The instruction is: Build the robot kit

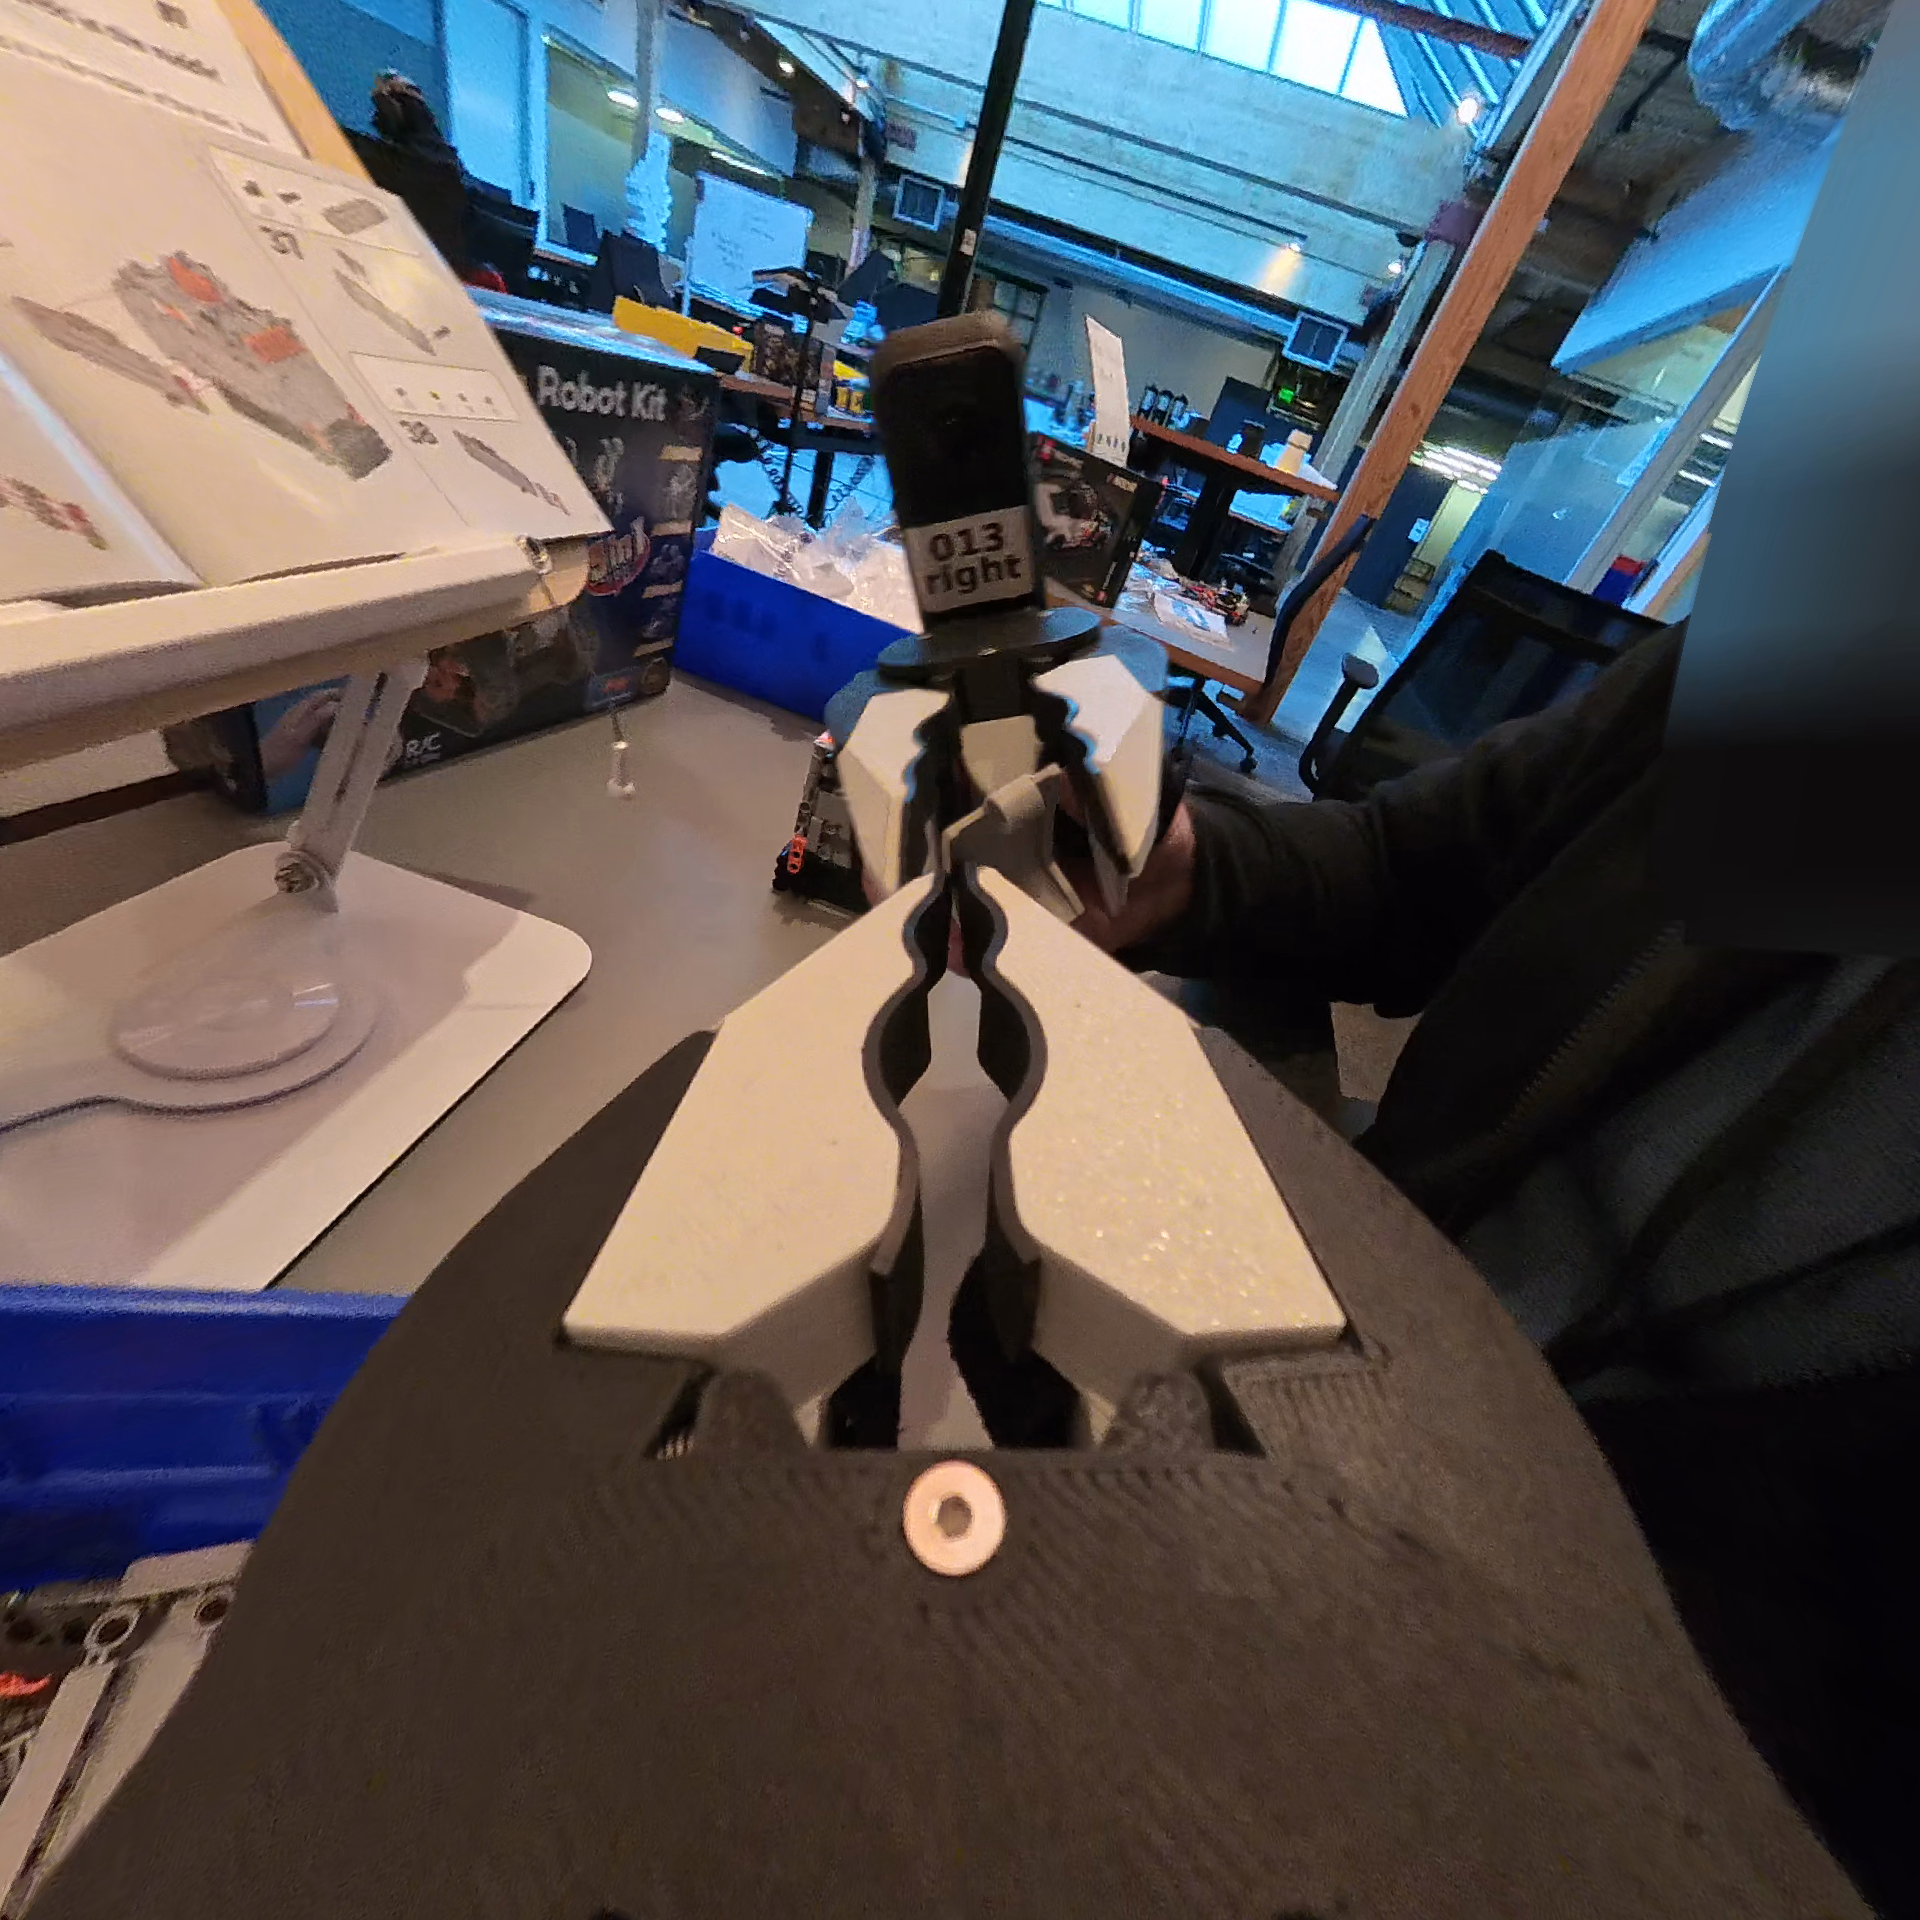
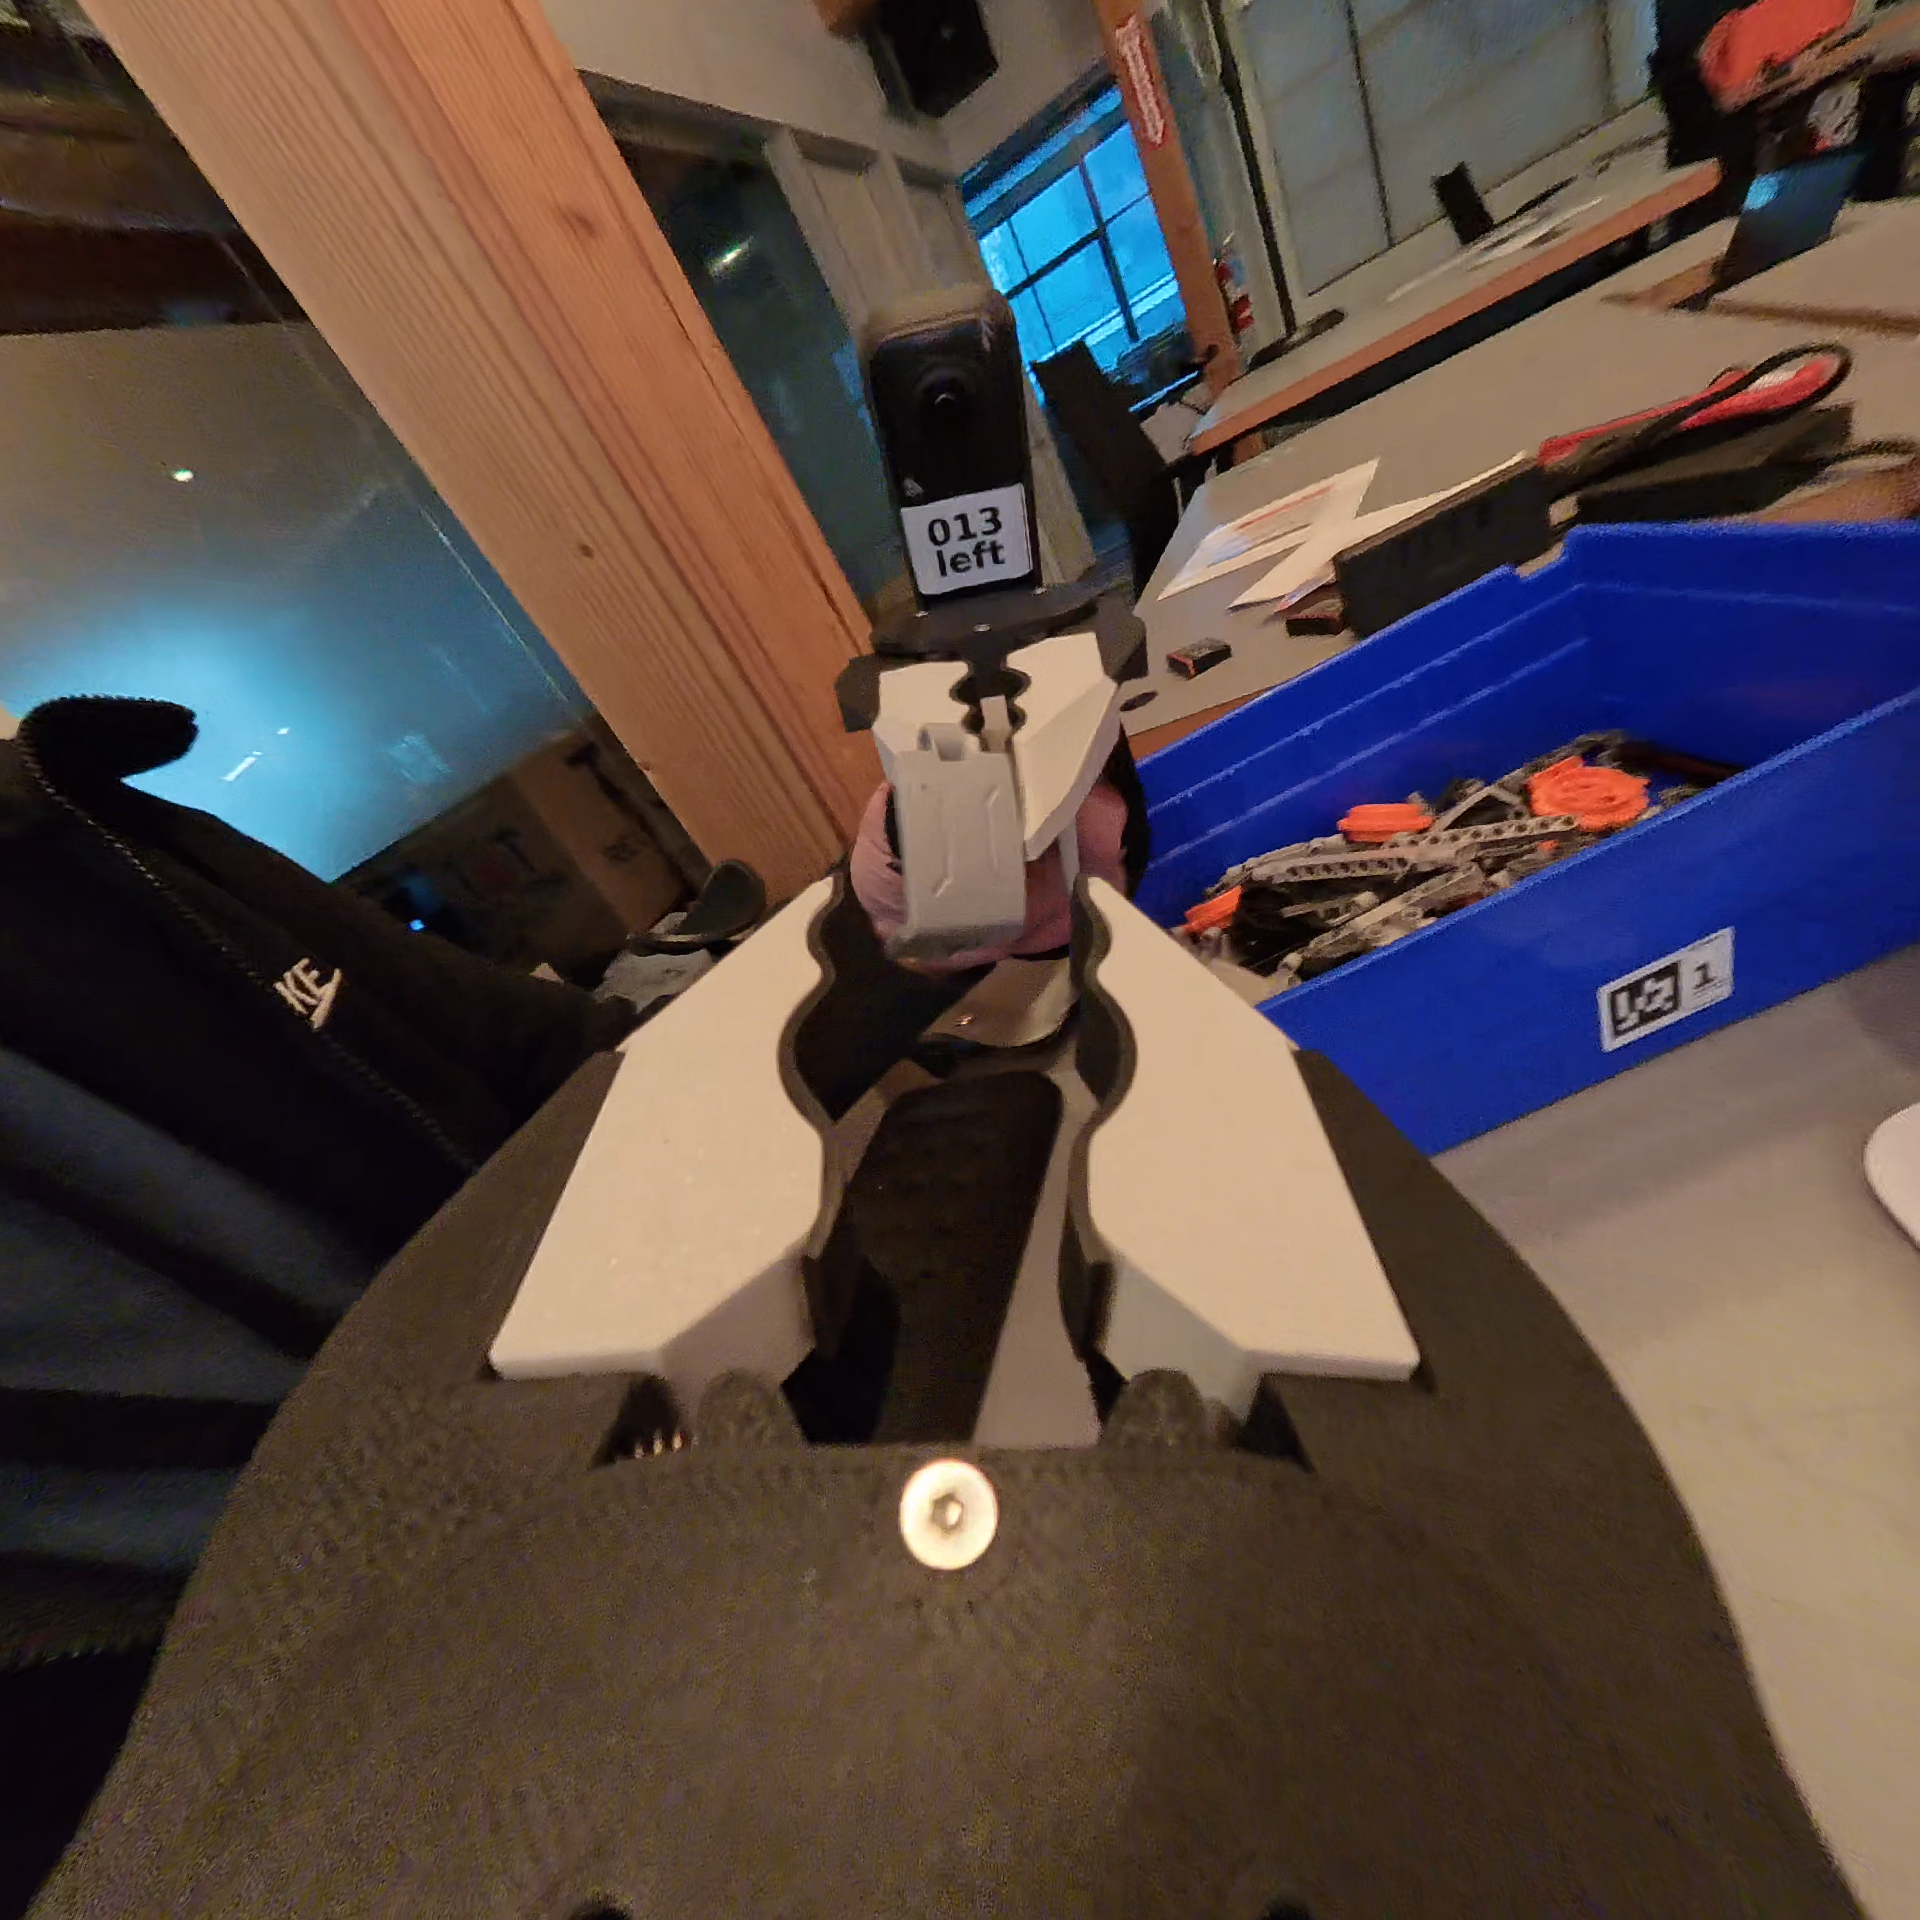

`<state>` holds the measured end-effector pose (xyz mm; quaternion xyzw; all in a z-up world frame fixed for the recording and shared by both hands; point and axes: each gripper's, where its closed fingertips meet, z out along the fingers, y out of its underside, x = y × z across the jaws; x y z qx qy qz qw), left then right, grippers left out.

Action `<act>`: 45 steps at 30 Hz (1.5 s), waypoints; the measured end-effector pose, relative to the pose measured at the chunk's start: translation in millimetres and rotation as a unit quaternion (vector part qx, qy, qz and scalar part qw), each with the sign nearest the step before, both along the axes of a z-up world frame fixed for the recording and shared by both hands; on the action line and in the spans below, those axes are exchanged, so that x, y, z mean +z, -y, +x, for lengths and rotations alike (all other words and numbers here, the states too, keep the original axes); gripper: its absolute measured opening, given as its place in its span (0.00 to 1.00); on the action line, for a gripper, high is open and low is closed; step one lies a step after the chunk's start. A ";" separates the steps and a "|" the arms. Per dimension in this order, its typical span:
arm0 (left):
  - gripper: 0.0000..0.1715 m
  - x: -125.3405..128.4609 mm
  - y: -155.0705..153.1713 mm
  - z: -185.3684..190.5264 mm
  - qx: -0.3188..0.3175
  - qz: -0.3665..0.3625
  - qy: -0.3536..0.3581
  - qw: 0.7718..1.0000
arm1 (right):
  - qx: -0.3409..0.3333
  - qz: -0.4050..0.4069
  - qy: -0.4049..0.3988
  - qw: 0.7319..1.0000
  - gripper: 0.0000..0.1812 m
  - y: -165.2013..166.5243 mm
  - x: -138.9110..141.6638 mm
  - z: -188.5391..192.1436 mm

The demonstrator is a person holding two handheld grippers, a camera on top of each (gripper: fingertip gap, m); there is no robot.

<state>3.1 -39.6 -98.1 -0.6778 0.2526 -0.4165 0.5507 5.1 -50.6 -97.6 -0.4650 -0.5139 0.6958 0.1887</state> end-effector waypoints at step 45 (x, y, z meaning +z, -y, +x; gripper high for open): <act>0.19 -161.5 59.1 -164.1 0.193 -0.381 -0.445 0.787 | -0.007 0.361 0.429 0.828 0.12 -45.1 -195.5 60.8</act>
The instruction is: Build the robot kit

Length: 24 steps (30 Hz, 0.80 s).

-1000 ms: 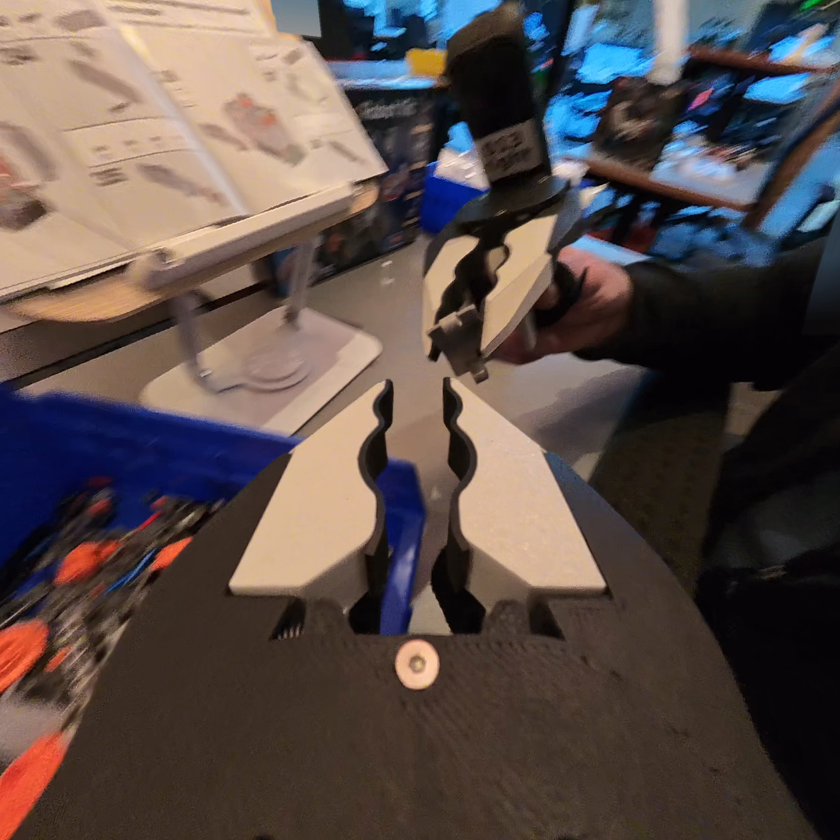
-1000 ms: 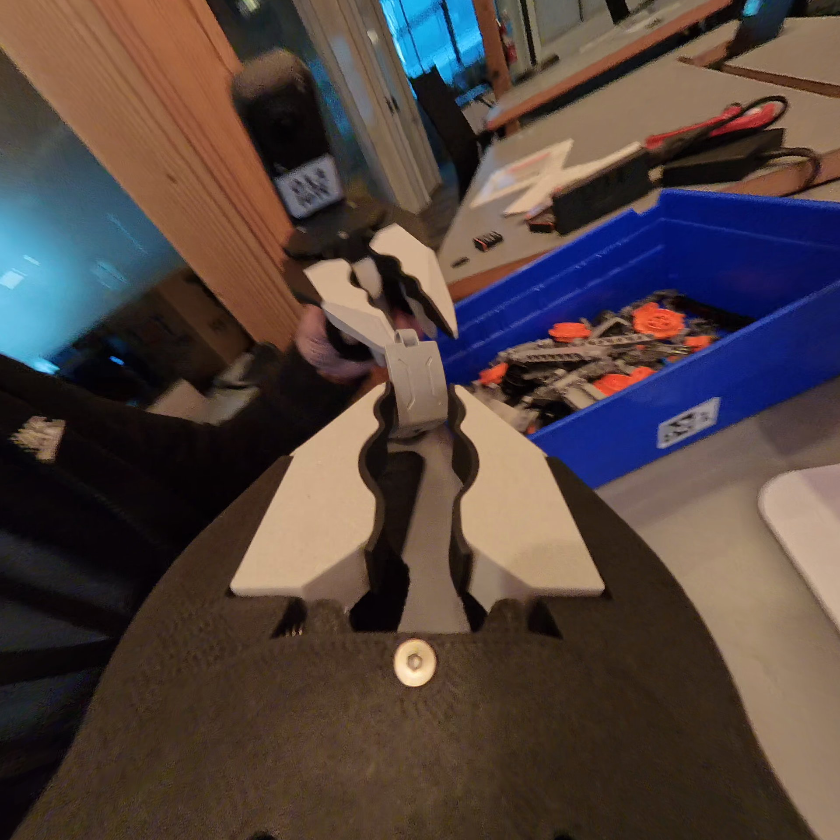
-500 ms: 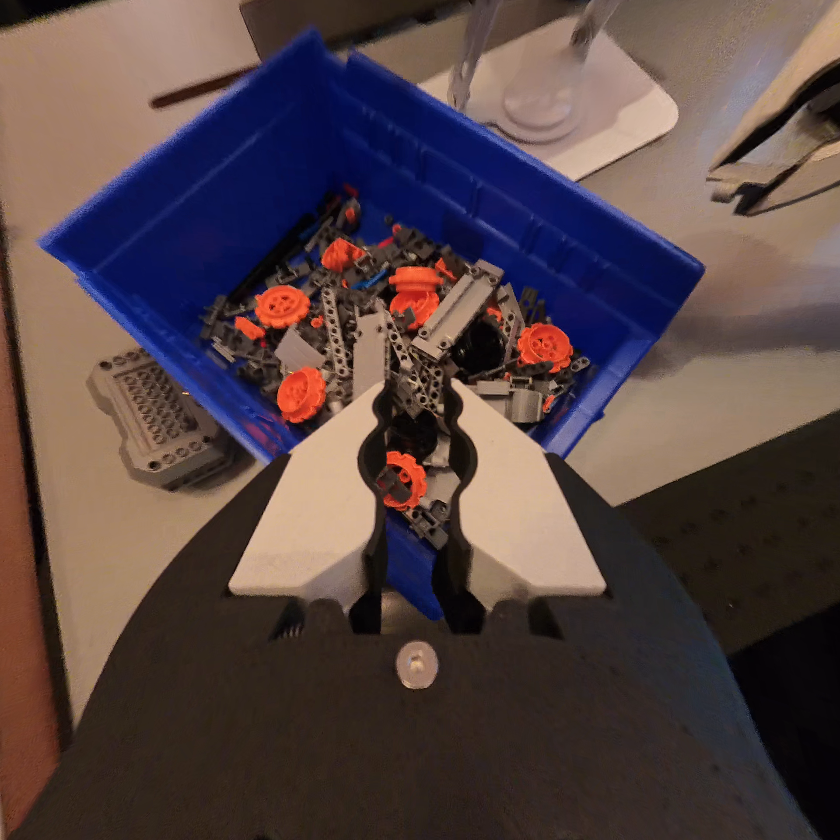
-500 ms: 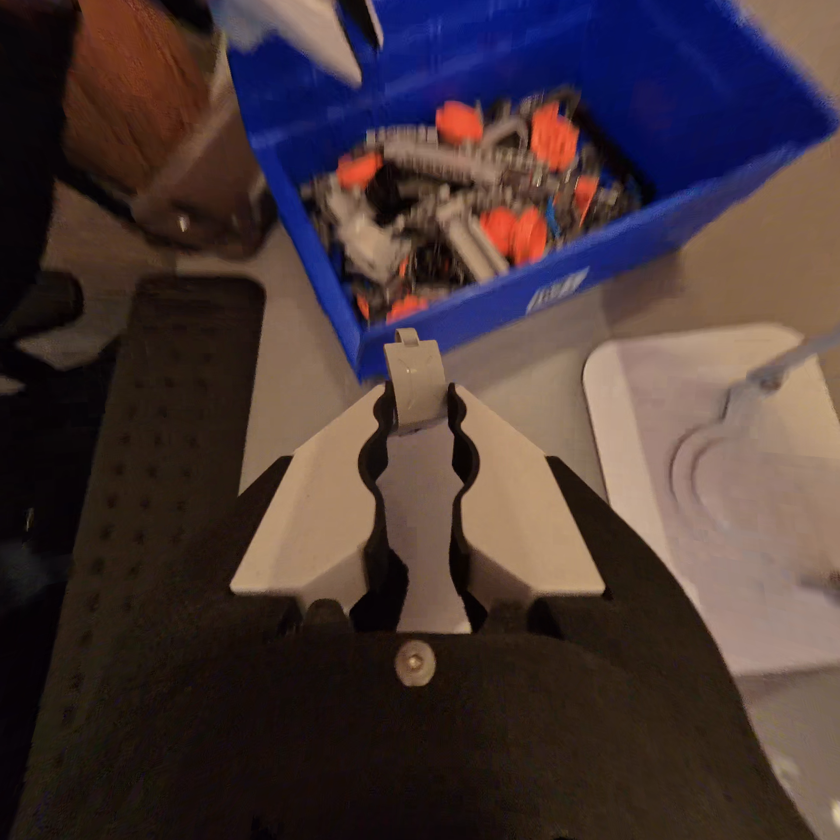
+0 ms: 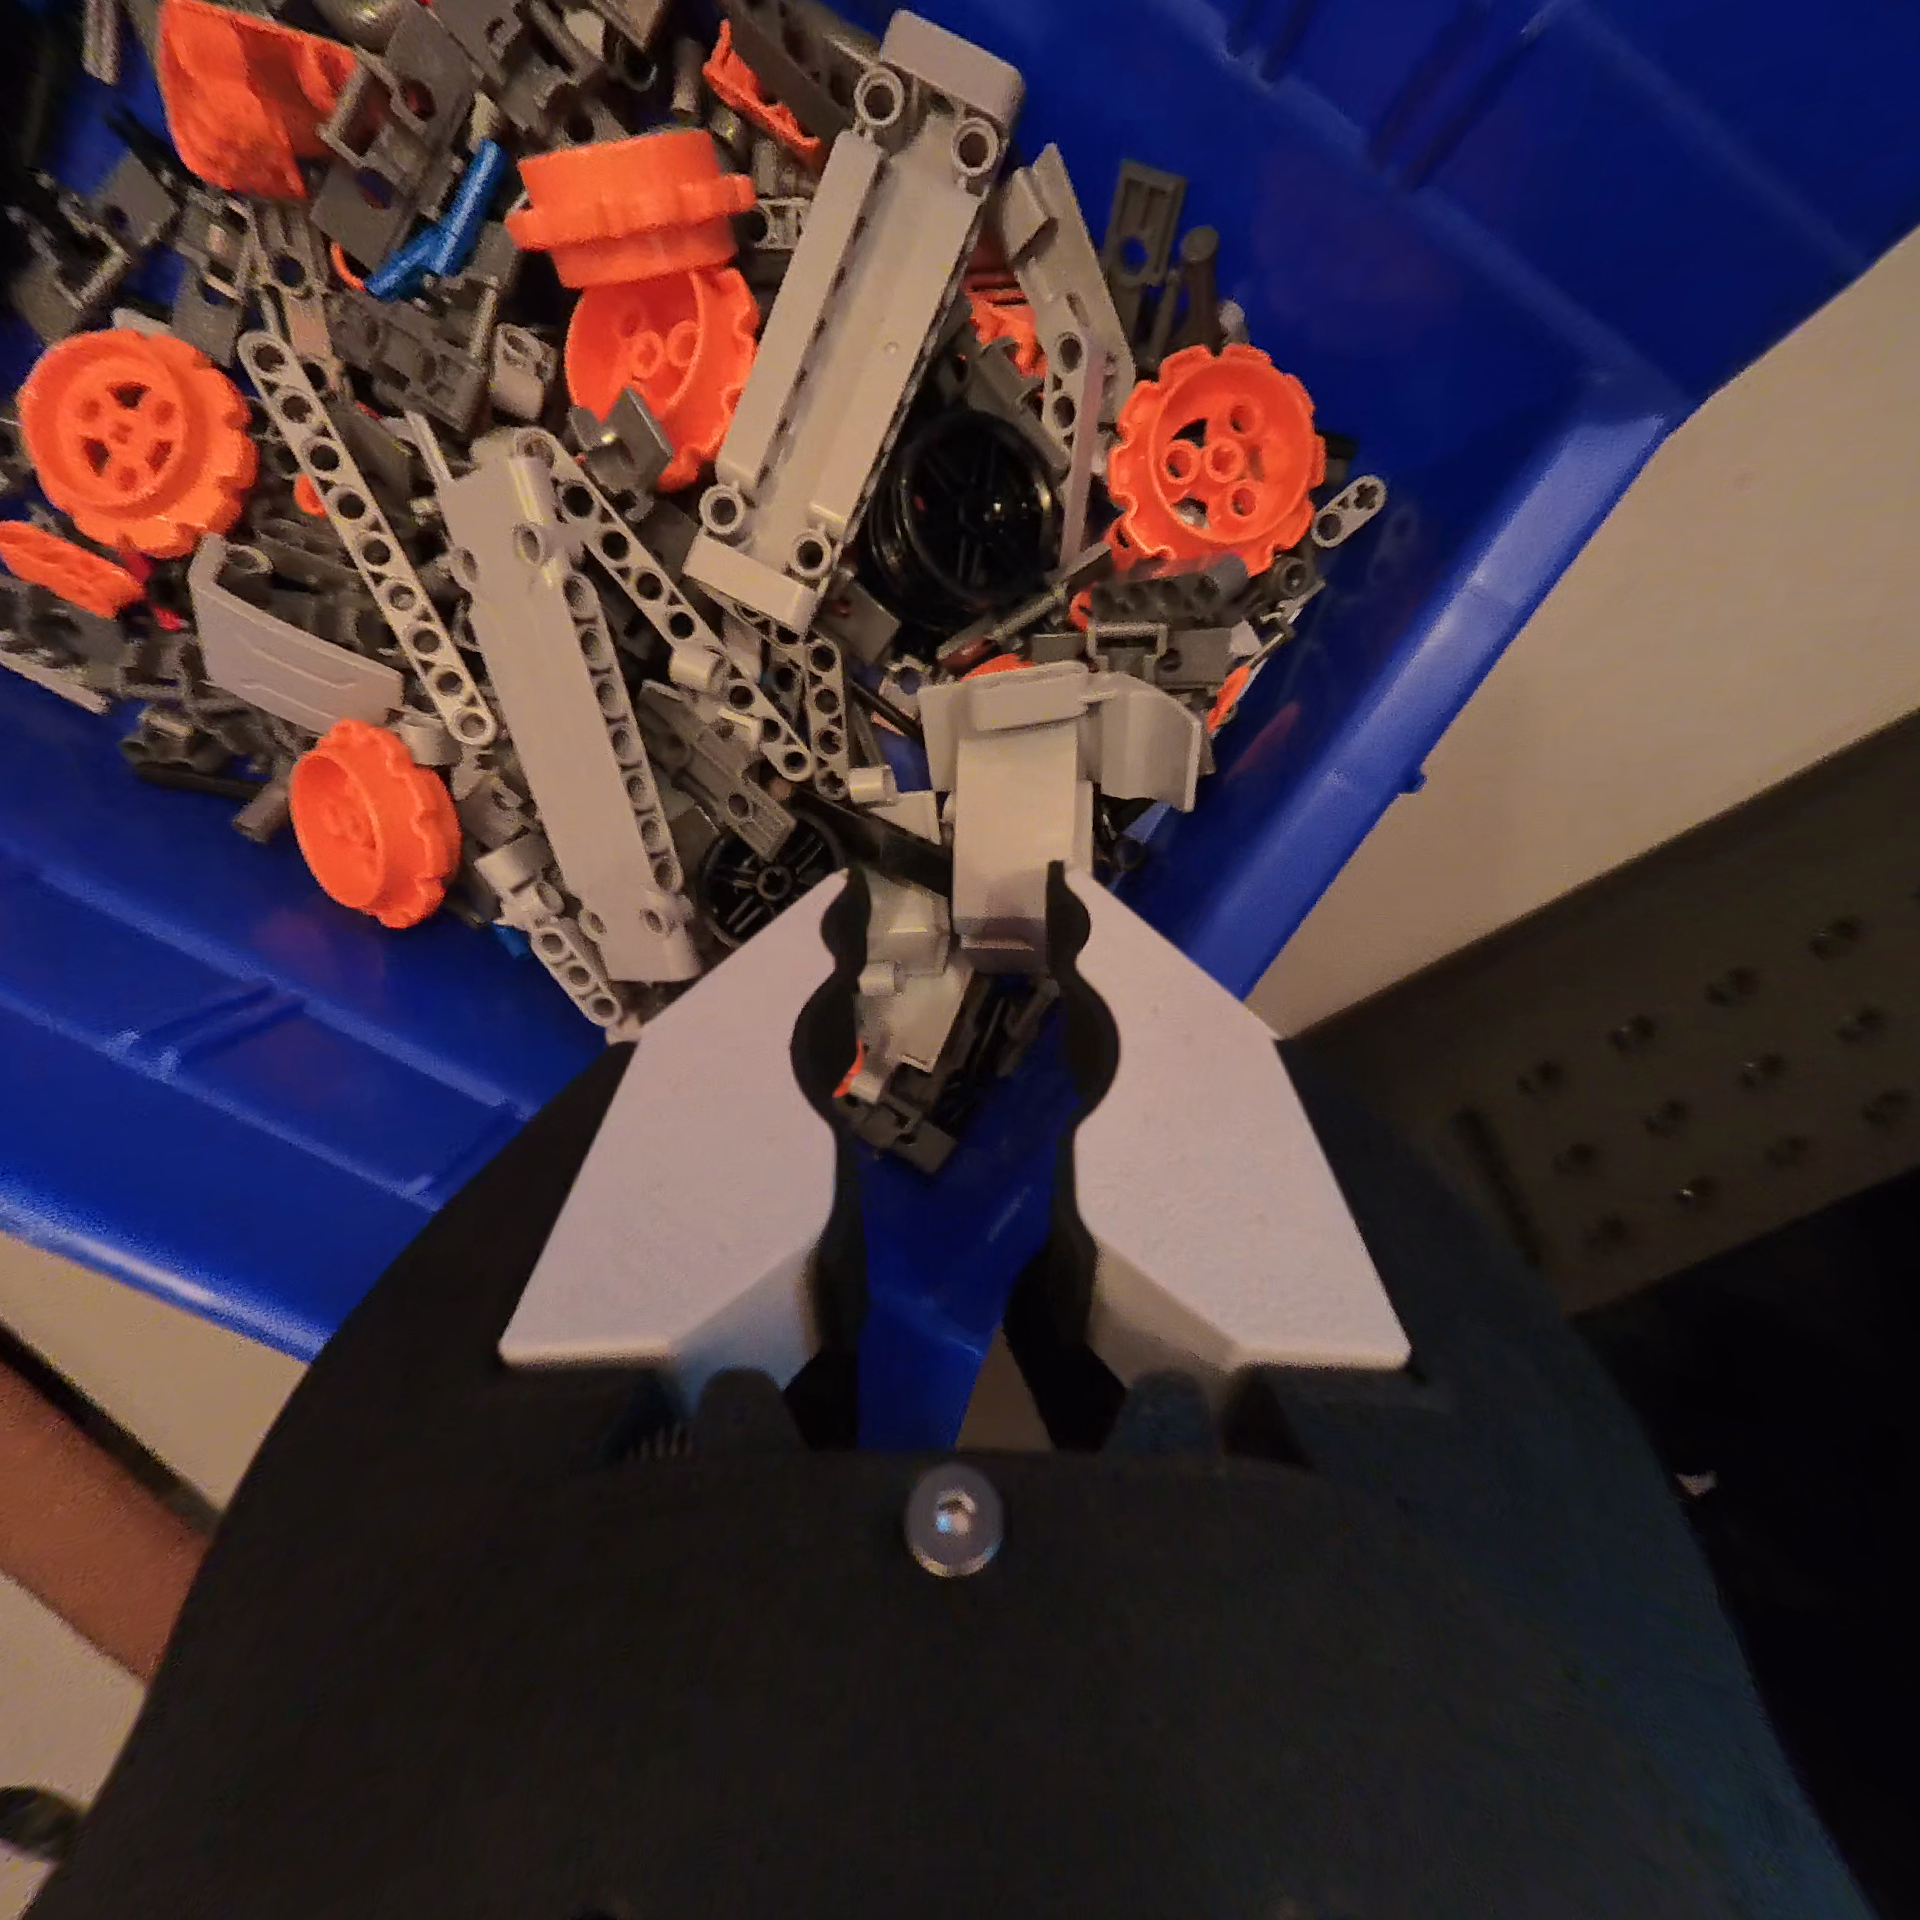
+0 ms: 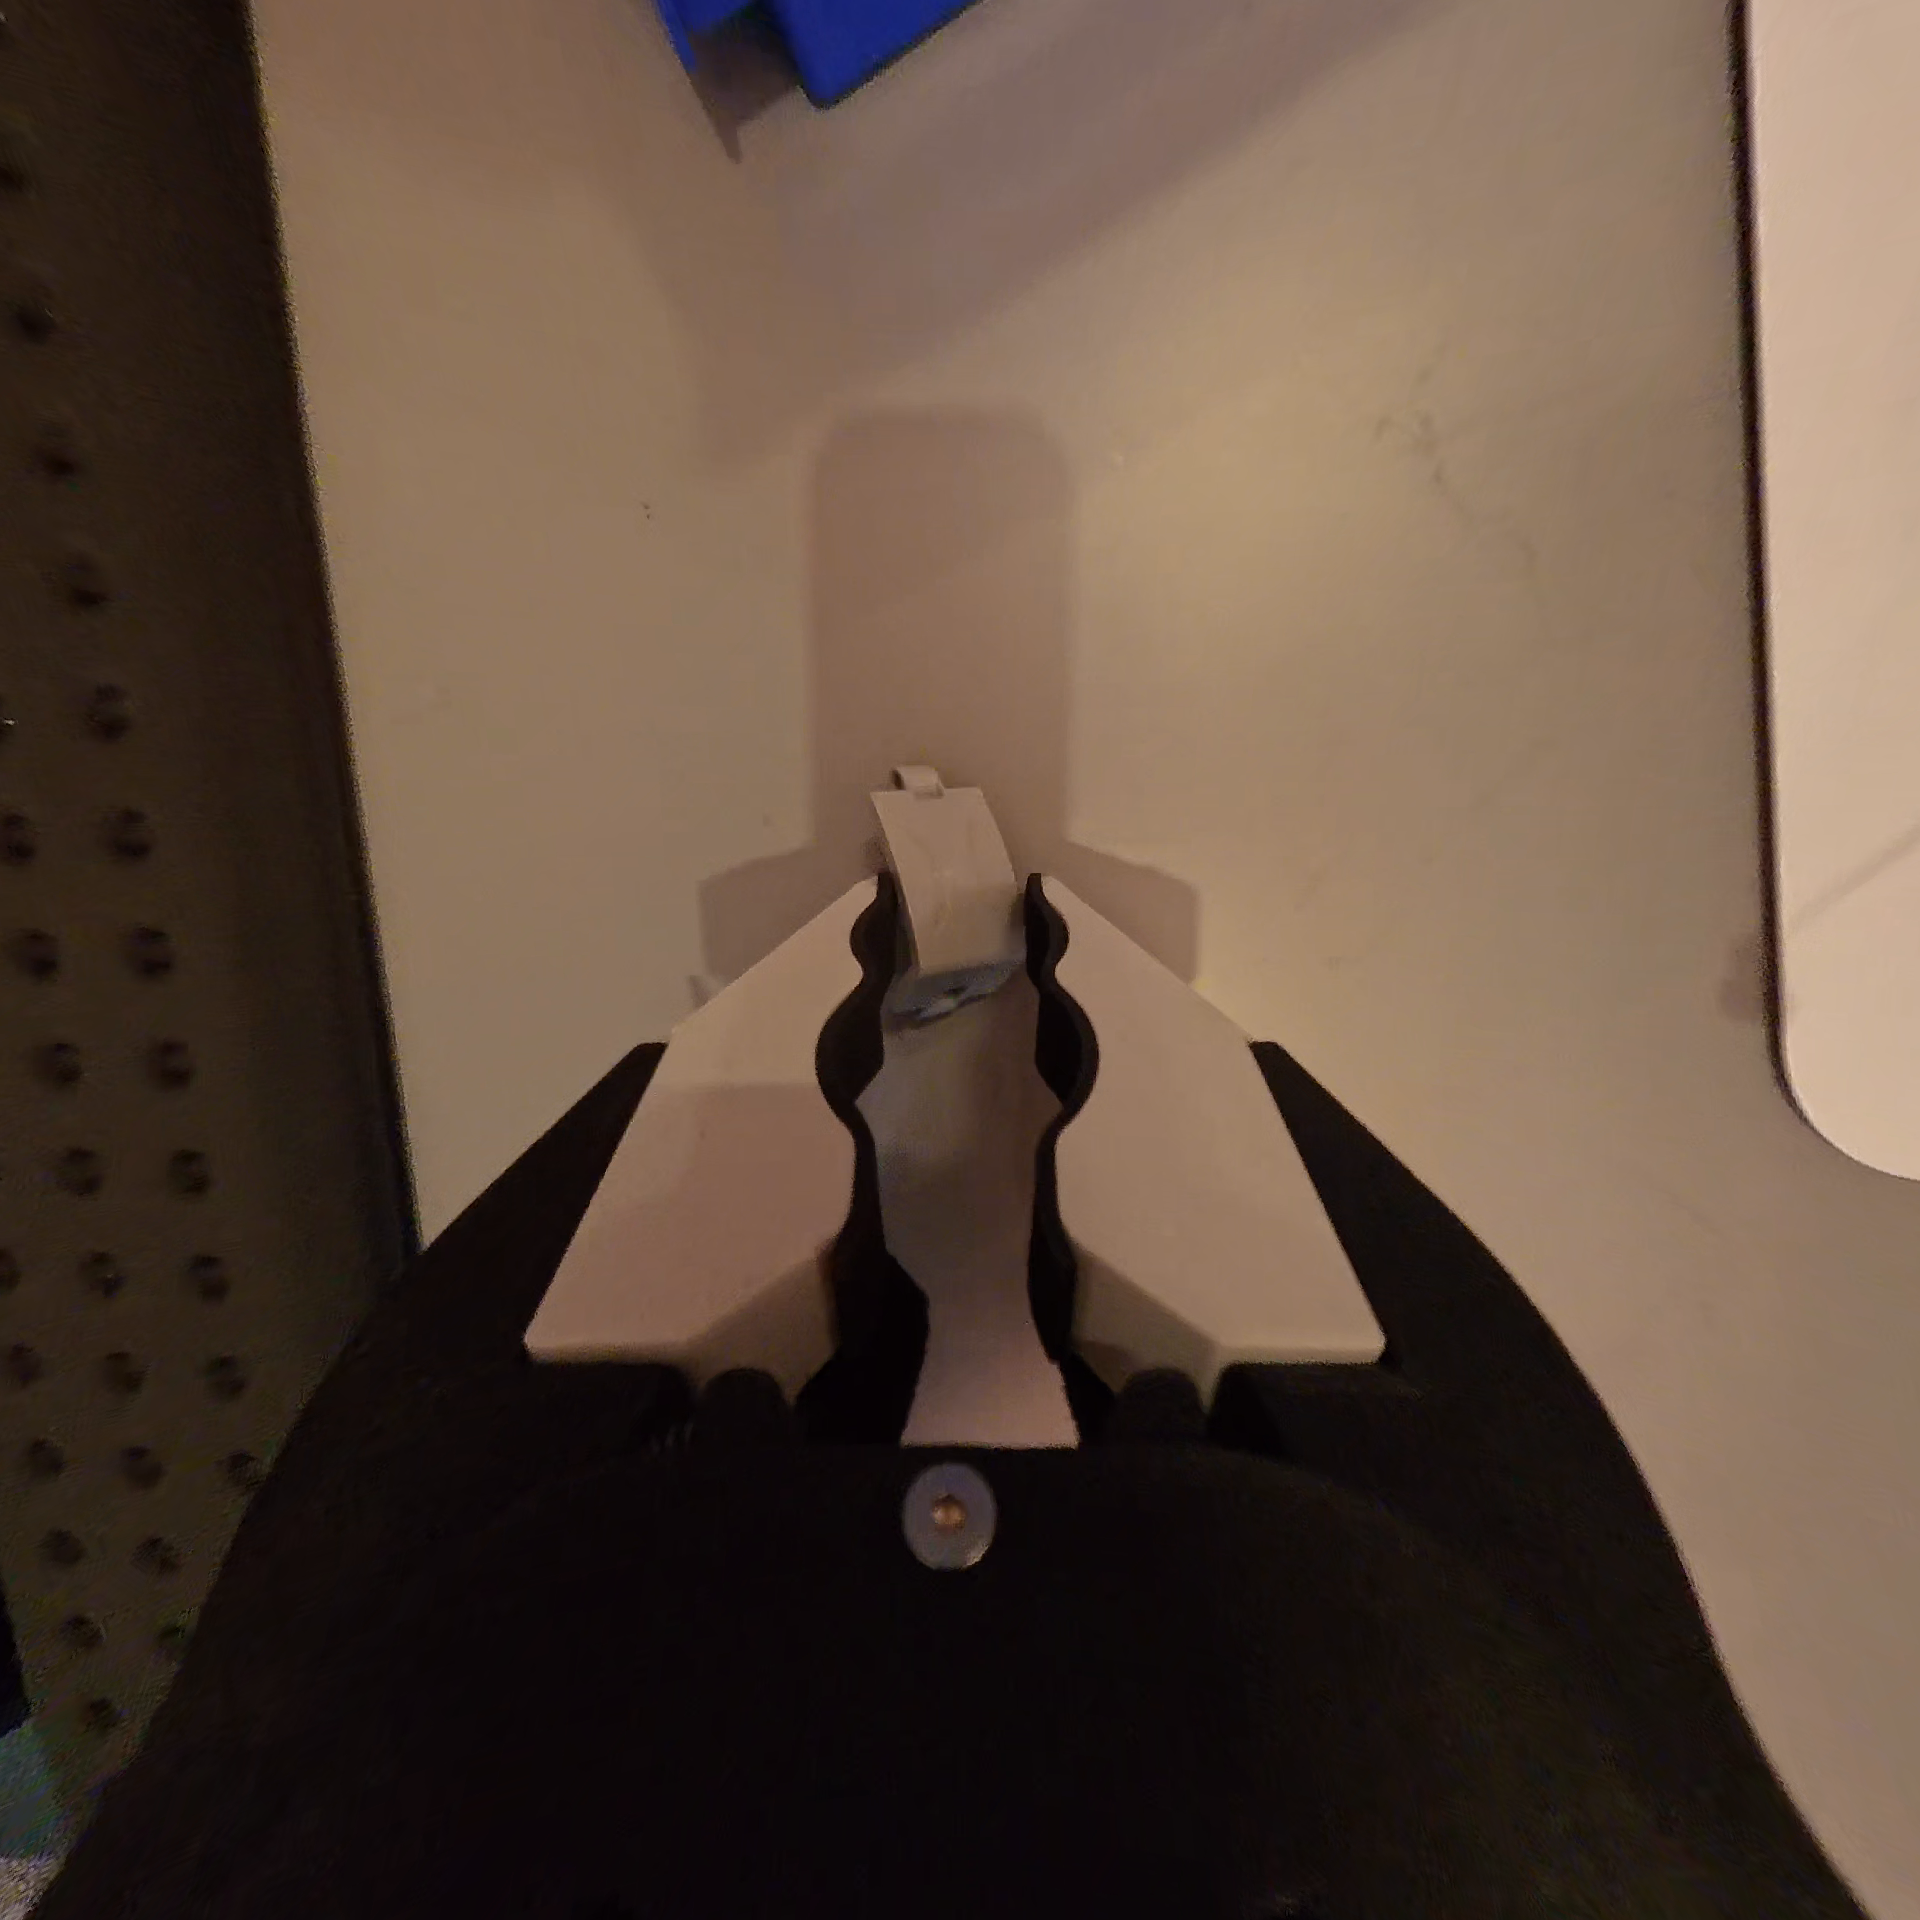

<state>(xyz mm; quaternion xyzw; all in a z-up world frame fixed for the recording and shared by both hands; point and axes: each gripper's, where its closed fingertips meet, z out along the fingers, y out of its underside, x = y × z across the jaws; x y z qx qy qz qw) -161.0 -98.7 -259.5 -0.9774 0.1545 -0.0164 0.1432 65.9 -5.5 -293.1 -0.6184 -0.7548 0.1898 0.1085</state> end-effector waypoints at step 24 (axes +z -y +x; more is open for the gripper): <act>0.02 -2.4 -35.1 6.1 -0.053 0.001 -0.037 0.998 | 0.004 -0.033 -0.071 0.997 0.16 3.3 6.5 -15.7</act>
